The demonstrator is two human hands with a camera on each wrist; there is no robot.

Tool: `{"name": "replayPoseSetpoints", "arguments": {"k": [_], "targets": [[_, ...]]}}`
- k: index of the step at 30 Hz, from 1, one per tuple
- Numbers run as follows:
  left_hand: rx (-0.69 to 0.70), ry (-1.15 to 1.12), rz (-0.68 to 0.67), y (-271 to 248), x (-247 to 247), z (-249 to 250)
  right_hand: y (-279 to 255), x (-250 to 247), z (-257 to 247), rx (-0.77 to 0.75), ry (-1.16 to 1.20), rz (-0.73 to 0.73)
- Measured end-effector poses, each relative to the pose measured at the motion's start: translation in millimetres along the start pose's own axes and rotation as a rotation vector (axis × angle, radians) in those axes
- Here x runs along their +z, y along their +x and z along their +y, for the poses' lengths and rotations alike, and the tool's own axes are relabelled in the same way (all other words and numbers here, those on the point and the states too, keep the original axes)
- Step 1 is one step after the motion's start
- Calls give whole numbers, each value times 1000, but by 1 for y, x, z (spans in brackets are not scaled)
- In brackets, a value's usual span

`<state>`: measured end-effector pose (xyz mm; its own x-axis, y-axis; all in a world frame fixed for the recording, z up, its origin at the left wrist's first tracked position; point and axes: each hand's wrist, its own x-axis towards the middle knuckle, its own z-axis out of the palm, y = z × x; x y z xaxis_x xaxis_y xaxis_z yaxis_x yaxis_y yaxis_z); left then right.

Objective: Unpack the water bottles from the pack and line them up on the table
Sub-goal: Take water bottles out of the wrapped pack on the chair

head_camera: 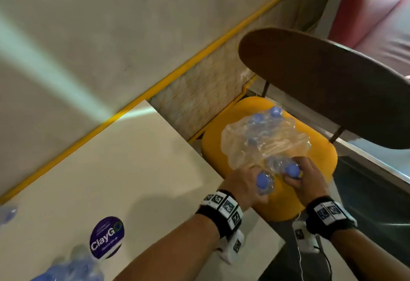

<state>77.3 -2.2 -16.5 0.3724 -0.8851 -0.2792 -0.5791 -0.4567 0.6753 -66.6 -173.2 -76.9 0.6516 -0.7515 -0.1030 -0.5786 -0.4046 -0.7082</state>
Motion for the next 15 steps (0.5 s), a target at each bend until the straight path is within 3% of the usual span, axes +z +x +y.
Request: {"name": "replayPoseSetpoints", "arguments": {"k": [4,8,15], "targets": [[-58,21,125,-87,-29,-18,-42,-9,-22,65,-27,26],[-260,175,252,-183,-74,-68,-92,-7,-74,-23,-44,-68],[-655,311,361,-308,-134,-183,-157,82,-187,-343,12,-509]]}}
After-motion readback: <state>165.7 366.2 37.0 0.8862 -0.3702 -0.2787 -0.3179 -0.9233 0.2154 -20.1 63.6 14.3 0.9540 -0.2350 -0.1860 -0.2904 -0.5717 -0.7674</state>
